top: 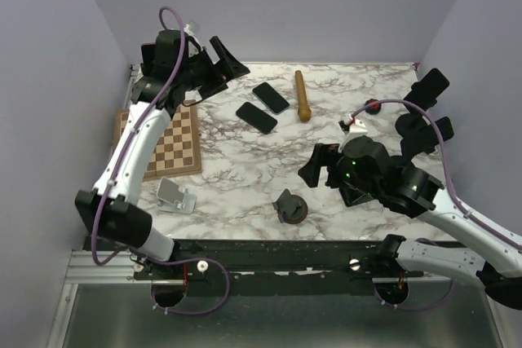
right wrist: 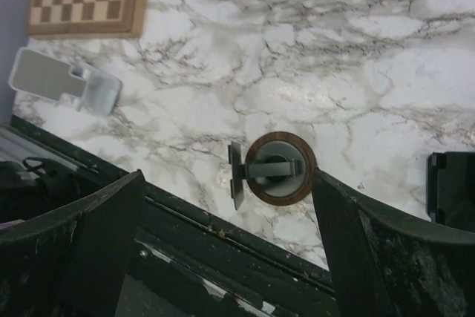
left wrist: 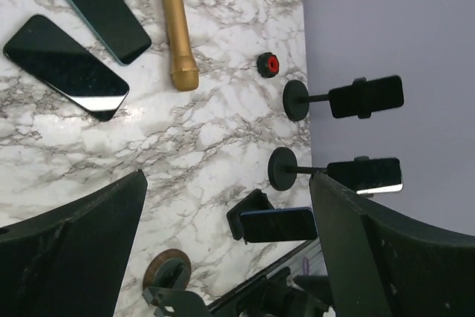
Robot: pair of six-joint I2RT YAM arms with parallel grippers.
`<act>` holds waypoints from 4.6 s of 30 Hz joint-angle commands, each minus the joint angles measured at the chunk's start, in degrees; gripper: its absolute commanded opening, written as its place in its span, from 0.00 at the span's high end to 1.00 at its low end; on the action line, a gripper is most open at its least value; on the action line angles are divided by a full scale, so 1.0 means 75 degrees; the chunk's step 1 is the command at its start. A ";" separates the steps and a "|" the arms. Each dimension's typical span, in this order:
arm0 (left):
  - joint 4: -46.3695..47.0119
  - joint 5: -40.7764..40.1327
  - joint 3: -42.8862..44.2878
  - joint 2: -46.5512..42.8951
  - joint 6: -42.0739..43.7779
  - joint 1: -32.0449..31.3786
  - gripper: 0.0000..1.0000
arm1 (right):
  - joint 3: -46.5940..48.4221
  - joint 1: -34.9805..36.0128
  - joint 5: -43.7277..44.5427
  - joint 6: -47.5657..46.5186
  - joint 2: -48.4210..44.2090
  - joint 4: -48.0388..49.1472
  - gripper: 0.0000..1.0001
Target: Remove the phone from the phone stand
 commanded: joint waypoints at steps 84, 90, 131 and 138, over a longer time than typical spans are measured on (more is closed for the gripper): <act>0.2014 -0.1290 -0.3799 -0.4299 0.3240 -0.1086 0.01 | 0.0678 -0.4947 -0.0721 -0.0427 0.2761 -0.3715 0.33; 0.2020 -0.1290 -0.3817 -0.4281 0.3227 -0.1078 0.01 | 0.0738 -0.4949 -0.0704 -0.0452 0.2710 -0.3723 0.48; 0.2044 -0.1197 -0.3846 -0.4028 0.3145 -0.1077 0.01 | 0.1784 -0.4854 -0.2005 -0.1325 0.3500 -0.1921 0.99; 0.2908 0.0637 -0.4133 -0.3752 0.3479 -0.1067 0.03 | 0.2172 -0.4372 -0.3594 -0.1698 0.4098 -0.0975 0.99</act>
